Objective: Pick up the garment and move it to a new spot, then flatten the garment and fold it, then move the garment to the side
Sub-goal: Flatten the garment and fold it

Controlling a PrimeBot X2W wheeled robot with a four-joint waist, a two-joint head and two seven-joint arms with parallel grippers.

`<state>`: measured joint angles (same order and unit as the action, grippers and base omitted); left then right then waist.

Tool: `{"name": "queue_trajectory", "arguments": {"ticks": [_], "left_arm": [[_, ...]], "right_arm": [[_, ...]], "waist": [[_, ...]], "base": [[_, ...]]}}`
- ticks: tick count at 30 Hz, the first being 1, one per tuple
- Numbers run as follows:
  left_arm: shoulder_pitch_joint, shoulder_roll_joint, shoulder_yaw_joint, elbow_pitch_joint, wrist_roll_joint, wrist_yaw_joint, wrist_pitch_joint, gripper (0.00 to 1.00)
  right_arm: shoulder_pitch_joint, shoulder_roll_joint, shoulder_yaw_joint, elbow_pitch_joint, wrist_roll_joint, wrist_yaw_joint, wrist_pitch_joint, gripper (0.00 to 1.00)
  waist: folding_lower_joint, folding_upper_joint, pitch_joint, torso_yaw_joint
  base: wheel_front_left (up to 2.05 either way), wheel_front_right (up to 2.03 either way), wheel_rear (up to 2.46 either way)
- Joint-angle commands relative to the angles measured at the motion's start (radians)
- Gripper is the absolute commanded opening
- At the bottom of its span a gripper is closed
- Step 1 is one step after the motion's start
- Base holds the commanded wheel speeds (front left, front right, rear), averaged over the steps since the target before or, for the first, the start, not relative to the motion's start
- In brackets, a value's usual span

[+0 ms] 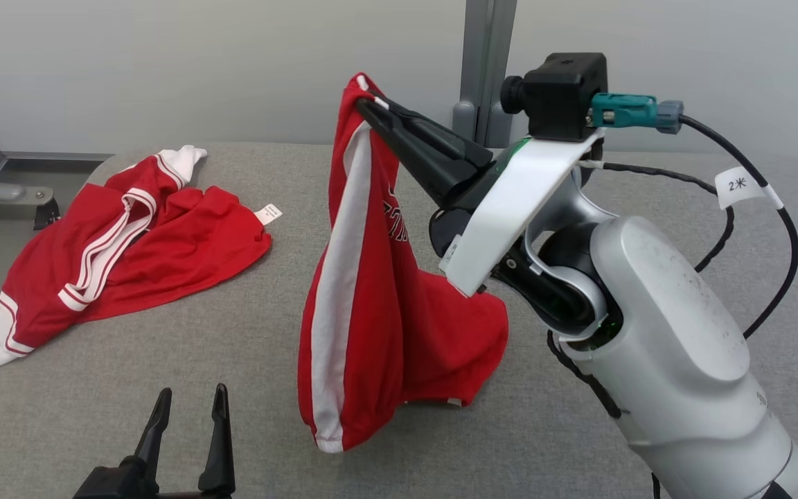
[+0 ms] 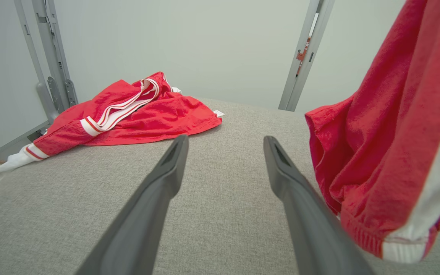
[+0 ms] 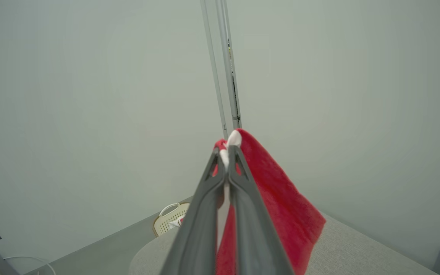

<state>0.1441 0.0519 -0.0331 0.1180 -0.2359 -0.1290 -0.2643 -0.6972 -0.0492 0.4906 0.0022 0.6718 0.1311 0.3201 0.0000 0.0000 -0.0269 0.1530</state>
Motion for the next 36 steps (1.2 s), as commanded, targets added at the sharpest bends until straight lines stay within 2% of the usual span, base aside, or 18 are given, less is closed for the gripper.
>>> {"name": "queue_trajectory", "arguments": {"ticks": [1, 6, 12, 17, 25, 31, 32, 33, 34, 36], "left_arm": [[-0.007, -0.001, 0.001, 0.0, -0.008, -0.003, 0.0, 1.0], [0.003, -0.001, 0.011, -0.006, -0.018, -0.003, 0.0, 1.0], [0.014, -0.001, 0.023, -0.011, -0.001, -0.003, 0.0, 1.0], [0.001, -0.001, 0.022, -0.01, 0.006, -0.003, 0.0, 1.0], [-0.01, 0.0, -0.008, 0.001, 0.007, -0.003, 0.0, 1.0], [-0.01, 0.002, -0.017, 0.006, 0.002, -0.003, 0.0, 1.0], [-0.009, 0.003, -0.017, 0.006, 0.0, -0.003, 0.0, 1.0], [-0.007, 0.005, -0.016, 0.007, -0.001, -0.003, 0.0, 1.0], [-0.005, 0.006, -0.015, 0.008, -0.002, -0.003, 0.0, 1.0], [-0.001, 0.006, -0.015, 0.007, -0.001, -0.003, 0.0, 1.0]], "right_arm": [[0.0, -0.003, -0.015, 0.024, -0.003, -0.001, -0.003, 0.0], [0.09, -0.002, -0.106, 0.076, -0.038, -0.001, -0.006, 0.0], [0.321, -0.039, -0.279, 0.122, -0.132, -0.001, 0.024, 0.0], [0.438, -0.054, -0.407, 0.197, -0.188, 0.0, 0.03, 0.0], [0.448, -0.047, -0.54, 0.419, -0.304, -0.001, -0.048, 0.0], [0.422, -0.04, -0.569, 0.575, -0.398, -0.001, -0.117, 0.0], [0.416, -0.042, -0.572, 0.589, -0.412, -0.001, -0.133, 0.04], [0.41, -0.045, -0.573, 0.607, -0.429, -0.001, -0.155, 0.47], [0.408, -0.048, -0.573, 0.623, -0.444, -0.001, -0.167, 1.0], [0.399, -0.058, -0.575, 0.646, -0.488, -0.001, -0.209, 1.0]], "waist": [[0.0, 0.0, -0.001, -0.001], [0.0, 0.0, -0.002, -0.015], [0.0, 0.0, 0.013, -0.065], [0.0, 0.0, 0.021, -0.093], [0.0, 0.0, 0.023, -0.115], [0.0, 0.0, 0.023, -0.11], [0.0, 0.0, 0.024, -0.11], [0.0, 0.0, 0.025, -0.11], [0.0, 0.0, 0.025, -0.11], [0.0, 0.0, 0.026, -0.111]], "base": [[0.0, 0.0, 0.0], [0.0, 0.0, 0.0], [0.0, 0.0, 0.0], [0.0, 0.0, 0.0], [0.0, 0.0, 0.0], [0.0, 0.0, 0.0], [0.0, 0.0, 0.0], [0.0, 0.0, 0.0], [0.0, 0.0, 0.0], [0.0, 0.0, 0.0]]}}
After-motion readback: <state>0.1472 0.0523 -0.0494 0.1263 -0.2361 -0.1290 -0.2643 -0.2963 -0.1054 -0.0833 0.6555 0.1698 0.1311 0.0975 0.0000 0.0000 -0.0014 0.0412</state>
